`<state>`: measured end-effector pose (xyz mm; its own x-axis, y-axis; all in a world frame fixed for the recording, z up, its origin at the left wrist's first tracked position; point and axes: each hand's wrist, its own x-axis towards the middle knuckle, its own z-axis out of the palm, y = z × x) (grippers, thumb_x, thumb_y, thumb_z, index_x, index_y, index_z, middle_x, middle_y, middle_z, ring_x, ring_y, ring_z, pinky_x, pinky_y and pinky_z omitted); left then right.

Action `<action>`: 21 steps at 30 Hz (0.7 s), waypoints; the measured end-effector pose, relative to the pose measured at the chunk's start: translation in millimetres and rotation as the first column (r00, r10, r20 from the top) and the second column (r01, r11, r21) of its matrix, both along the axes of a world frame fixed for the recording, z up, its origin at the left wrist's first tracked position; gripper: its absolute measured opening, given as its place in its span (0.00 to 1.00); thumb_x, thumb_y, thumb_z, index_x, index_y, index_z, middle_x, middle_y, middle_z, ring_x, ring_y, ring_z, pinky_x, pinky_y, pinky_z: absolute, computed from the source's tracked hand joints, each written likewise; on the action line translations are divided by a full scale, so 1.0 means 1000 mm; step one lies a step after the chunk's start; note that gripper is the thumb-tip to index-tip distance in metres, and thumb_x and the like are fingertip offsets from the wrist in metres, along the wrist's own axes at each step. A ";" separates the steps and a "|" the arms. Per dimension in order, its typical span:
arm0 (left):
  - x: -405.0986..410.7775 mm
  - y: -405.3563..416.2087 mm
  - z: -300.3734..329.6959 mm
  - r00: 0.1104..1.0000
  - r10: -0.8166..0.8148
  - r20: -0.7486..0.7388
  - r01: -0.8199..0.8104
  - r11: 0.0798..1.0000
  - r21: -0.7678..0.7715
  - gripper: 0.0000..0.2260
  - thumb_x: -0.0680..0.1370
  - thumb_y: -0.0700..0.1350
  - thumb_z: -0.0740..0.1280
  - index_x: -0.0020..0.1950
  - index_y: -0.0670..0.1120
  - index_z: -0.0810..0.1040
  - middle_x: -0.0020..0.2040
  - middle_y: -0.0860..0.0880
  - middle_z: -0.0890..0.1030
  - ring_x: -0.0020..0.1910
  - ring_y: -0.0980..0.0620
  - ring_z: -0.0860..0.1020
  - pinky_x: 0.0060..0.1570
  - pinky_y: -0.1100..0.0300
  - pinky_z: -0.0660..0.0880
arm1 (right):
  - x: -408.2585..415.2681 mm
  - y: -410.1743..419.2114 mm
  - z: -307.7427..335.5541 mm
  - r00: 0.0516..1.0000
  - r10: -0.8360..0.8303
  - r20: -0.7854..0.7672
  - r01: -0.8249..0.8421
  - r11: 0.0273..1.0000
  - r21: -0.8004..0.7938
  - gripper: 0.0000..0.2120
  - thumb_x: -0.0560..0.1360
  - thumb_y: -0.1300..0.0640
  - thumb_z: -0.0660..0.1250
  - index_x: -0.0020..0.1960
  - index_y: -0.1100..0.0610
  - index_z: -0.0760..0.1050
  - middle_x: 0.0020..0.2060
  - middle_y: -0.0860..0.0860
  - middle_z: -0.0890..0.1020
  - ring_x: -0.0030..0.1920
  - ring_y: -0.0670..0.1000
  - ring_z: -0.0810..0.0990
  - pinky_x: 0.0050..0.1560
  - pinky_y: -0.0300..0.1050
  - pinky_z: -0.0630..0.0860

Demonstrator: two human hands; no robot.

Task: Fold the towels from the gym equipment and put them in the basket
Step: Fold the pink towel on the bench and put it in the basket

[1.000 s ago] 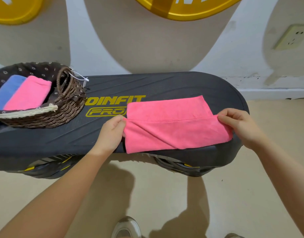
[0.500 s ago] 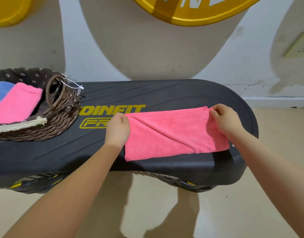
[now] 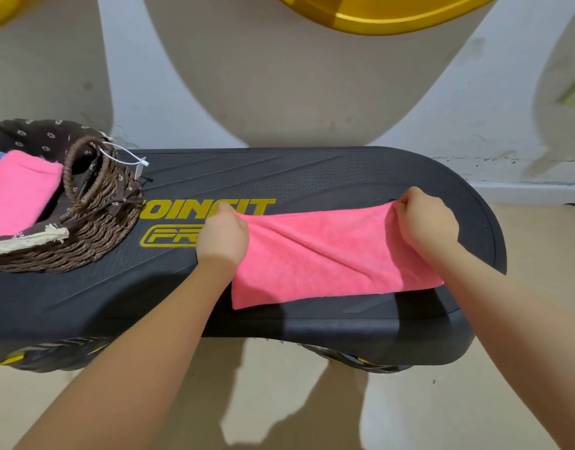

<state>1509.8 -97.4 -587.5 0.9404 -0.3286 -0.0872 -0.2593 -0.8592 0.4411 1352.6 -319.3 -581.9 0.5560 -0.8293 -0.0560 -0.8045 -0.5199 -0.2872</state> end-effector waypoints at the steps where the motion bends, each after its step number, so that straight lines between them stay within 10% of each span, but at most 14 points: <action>1: -0.002 -0.001 0.002 1.000 -0.011 0.003 0.011 1.000 0.017 0.12 0.80 0.41 0.53 0.62 0.39 0.67 0.57 0.37 0.77 0.53 0.36 0.75 0.44 0.51 0.68 | 0.001 0.001 0.000 1.000 -0.002 -0.004 0.002 1.000 -0.004 0.13 0.80 0.54 0.53 0.57 0.62 0.68 0.50 0.64 0.78 0.50 0.65 0.76 0.43 0.51 0.67; 7: -0.030 0.010 -0.010 0.837 -0.361 0.412 0.381 0.924 0.034 0.18 0.73 0.49 0.58 0.57 0.39 0.73 0.55 0.38 0.75 0.54 0.39 0.75 0.51 0.51 0.70 | -0.006 -0.001 -0.004 0.996 0.092 0.014 -0.091 0.992 -0.090 0.10 0.80 0.56 0.55 0.55 0.60 0.71 0.50 0.61 0.78 0.49 0.64 0.75 0.42 0.51 0.69; 21: -0.036 0.035 -0.032 0.798 -0.560 0.224 0.552 0.828 0.102 0.26 0.66 0.64 0.60 0.39 0.40 0.72 0.63 0.32 0.74 0.63 0.35 0.73 0.57 0.42 0.73 | 0.002 -0.004 0.001 0.999 -0.047 -0.014 0.047 0.997 0.056 0.14 0.79 0.55 0.54 0.58 0.63 0.68 0.53 0.65 0.77 0.53 0.66 0.75 0.45 0.52 0.68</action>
